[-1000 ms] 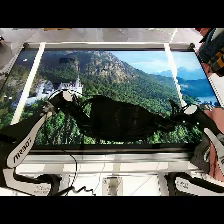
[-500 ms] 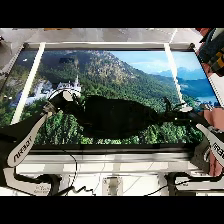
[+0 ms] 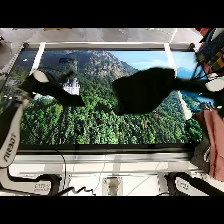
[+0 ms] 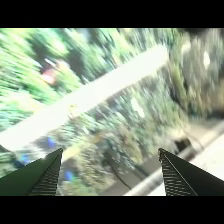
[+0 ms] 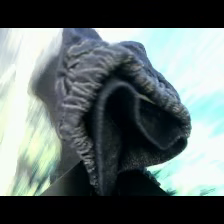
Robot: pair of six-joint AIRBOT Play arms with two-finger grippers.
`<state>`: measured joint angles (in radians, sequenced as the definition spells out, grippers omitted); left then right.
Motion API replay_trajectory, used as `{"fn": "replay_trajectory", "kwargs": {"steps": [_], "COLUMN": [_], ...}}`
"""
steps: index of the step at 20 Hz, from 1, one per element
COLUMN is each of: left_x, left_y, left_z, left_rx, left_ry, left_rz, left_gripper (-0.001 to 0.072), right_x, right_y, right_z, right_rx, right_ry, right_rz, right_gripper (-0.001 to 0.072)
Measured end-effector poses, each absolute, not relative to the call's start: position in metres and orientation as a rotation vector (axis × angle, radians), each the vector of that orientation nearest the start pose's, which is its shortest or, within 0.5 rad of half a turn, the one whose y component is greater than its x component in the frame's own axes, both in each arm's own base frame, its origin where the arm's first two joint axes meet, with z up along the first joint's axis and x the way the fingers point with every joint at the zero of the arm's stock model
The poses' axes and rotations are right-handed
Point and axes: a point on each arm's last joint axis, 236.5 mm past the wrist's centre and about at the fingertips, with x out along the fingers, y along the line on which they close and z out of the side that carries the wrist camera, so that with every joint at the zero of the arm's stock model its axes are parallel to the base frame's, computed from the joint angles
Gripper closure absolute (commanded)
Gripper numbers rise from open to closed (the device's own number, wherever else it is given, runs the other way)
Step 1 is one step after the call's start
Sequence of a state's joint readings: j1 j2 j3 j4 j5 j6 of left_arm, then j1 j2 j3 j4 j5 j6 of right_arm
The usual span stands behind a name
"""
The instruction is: Fold the clothes and pants, and hang the long-sleeved shirts on hangers.
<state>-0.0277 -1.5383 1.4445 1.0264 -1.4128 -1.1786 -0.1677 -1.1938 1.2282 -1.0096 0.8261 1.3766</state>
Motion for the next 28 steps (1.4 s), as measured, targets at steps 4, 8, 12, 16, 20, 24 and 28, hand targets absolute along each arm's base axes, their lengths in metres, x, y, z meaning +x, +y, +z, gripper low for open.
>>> {"fn": "replay_trajectory", "kwargs": {"steps": [4,8,12,16,20,24,28], "left_x": [0.407,0.398,0.386,0.382,0.380,0.380,0.380], "left_y": [-0.095,-0.073,-0.068,-0.067,-0.068,-0.068,-0.068], "left_z": [0.086,0.143,0.177,0.189,0.191,0.192,0.193], "left_rx": [-0.126,-0.101,-0.076,-0.070,-0.069,-0.069,-0.069], "left_ry": [1.199,1.057,0.970,0.941,0.933,0.931,0.930], "left_rz": [-0.582,-0.523,-0.502,-0.497,-0.497,-0.497,-0.497], "left_gripper": [0.0005,0.0005,0.0005,0.0005,0.0005,0.0005,0.0005], "right_x": [0.439,0.349,0.229,0.150,0.114,0.116,0.163], "right_y": [-0.088,-0.180,-0.241,-0.261,-0.269,-0.279,-0.280], "right_z": [0.233,0.259,0.255,0.245,0.244,0.247,0.244], "right_rx": [0.446,0.551,0.671,0.787,0.882,0.905,0.879], "right_ry": [0.542,0.550,0.598,0.625,0.573,0.511,0.532], "right_rz": [-0.190,-0.557,-0.983,-1.250,-1.397,-1.407,-1.212], "right_gripper": [0.0682,0.0682,0.0682,0.0389,0.0019,0.0325,0.0682]}}
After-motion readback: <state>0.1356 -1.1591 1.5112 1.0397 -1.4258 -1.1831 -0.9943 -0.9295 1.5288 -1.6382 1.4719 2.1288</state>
